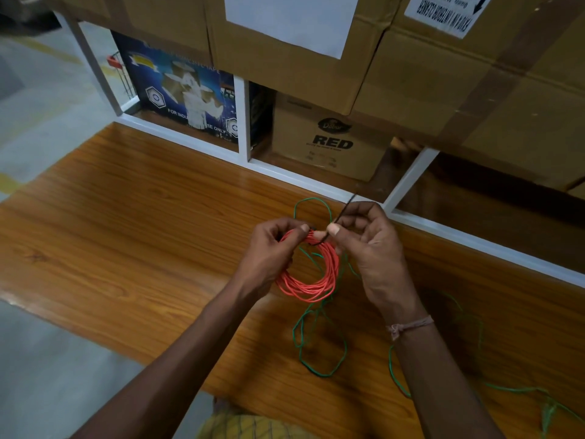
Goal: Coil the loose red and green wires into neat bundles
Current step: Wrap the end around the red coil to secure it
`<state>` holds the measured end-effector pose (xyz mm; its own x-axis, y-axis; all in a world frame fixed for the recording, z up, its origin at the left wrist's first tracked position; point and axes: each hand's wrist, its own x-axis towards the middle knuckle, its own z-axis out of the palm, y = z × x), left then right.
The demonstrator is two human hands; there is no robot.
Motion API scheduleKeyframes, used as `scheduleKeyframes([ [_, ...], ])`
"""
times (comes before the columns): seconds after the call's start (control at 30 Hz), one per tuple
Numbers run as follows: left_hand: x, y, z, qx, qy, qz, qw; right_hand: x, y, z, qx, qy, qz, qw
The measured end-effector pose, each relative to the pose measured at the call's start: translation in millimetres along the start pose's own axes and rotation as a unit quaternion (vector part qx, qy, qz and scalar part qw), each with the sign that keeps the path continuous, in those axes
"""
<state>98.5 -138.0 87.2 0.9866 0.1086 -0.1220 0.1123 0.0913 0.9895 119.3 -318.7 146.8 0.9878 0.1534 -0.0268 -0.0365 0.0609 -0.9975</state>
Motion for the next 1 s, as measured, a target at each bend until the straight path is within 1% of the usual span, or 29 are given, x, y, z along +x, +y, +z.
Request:
scheduleKeyframes([
  [0.23, -12.6, -1.2, 3.6, -0.016, 0.001, 0.020, 1.000, -19.4, -3.0, 5.5, -0.047, 0.056, -0.010, 0.997],
  [0.43, -21.5, 1.4, 6.5, -0.012, 0.006, 0.022, 1.000, -37.5, -4.8, 6.8, -0.044, 0.063, -0.019, 0.997],
  [0.67, -32.4, 8.0, 6.0, -0.020, -0.012, 0.028, 0.999, -58.1, -13.1, 7.9, -0.060, 0.071, -0.038, 0.995],
  [0.9, -44.3, 10.6, 4.9, -0.032, 0.003, 0.026, 0.999, -69.8, -18.5, 15.9, -0.032, 0.082, -0.051, 0.995],
  [1.0, -48.0, 14.3, 5.6, -0.039, 0.013, 0.033, 0.999, -74.4, -19.5, 18.6, -0.049, 0.078, -0.057, 0.994],
])
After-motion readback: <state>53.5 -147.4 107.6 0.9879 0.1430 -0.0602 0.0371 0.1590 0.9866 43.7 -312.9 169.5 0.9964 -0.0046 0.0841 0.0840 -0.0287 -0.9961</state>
